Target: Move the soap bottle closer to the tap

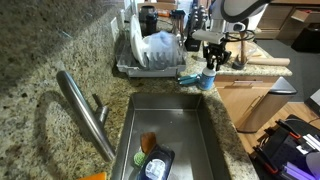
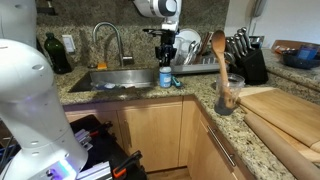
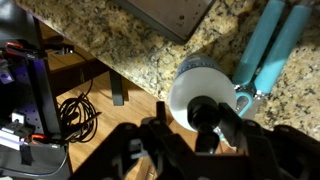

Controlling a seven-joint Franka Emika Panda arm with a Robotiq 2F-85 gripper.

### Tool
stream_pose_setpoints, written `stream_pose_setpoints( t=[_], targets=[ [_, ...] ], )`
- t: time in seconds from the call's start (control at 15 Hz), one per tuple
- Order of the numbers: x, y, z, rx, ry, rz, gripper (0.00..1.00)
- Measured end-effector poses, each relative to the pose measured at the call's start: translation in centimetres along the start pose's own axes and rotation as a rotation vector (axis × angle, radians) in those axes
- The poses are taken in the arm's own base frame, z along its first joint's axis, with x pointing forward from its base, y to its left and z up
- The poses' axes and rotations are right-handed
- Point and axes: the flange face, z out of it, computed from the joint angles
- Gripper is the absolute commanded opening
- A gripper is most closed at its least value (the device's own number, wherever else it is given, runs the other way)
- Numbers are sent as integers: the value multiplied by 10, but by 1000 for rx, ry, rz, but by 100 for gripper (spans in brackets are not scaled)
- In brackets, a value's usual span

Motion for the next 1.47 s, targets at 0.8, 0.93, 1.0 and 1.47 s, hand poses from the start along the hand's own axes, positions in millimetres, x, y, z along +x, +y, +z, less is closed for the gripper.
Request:
stream_pose_setpoints(
  t=[0.8, 0.93, 1.0, 1.47],
  targets=[
    [-39, -3, -3, 8, -31, -167, 6],
    [-91, 5, -6, 25, 15, -278, 6],
    [-119, 11, -7, 34, 49, -334, 6],
    [-242, 25, -12, 222, 303, -504, 6]
  ],
)
